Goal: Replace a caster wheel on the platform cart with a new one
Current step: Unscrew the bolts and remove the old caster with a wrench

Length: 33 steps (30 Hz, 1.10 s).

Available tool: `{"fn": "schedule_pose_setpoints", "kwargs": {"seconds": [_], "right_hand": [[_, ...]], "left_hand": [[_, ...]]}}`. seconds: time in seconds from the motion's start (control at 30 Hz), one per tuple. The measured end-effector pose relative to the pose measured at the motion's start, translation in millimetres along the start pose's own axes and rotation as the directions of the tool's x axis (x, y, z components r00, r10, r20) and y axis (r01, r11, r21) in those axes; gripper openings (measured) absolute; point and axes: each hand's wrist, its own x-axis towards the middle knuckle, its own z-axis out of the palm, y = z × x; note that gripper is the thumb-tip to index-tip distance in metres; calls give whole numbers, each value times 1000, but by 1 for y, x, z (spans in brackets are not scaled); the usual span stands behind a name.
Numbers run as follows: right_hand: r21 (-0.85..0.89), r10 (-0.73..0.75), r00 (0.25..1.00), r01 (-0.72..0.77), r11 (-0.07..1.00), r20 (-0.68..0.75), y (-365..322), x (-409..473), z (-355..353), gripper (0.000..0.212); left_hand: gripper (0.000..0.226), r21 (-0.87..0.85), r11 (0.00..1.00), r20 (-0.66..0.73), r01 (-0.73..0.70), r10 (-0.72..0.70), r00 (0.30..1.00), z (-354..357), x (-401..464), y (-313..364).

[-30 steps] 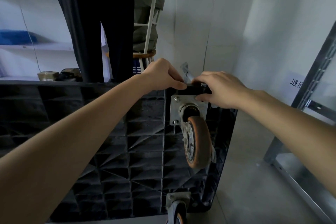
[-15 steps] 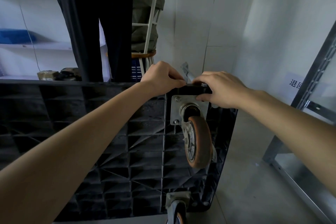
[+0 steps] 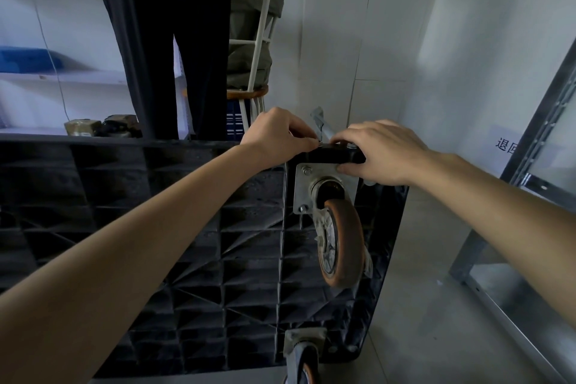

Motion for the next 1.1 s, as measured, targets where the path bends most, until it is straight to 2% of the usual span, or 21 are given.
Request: {"fn": "schedule_pose_setpoints", "kwargs": {"seconds": [0.23, 0.4, 0.7, 0.9, 1.1], "right_hand": [[3, 10, 1000, -10, 1000, 26, -3, -1, -2, 67], [3, 16, 999, -16, 1000, 37, -3, -5, 0, 80], [8, 30, 1000, -30, 1000, -7, 1, -23, -16, 82], [-15, 90, 996, -91, 996, -15, 9, -64, -29, 82], [-17, 145, 988, -145, 989, -47, 10, -115, -17, 79]], "left_hand": [[25, 17, 999, -22, -28, 28, 999, 0, -7, -5], [27, 37, 996, -89, -85, 88, 992, 0, -18, -5], [22, 268, 946, -276, -182, 256, 927, -5, -47, -9], [23, 403, 889, -267, -219, 343, 901, 3, -82, -13], [27, 404, 890, -213, -210, 315, 925, 25, -120, -18]]}}
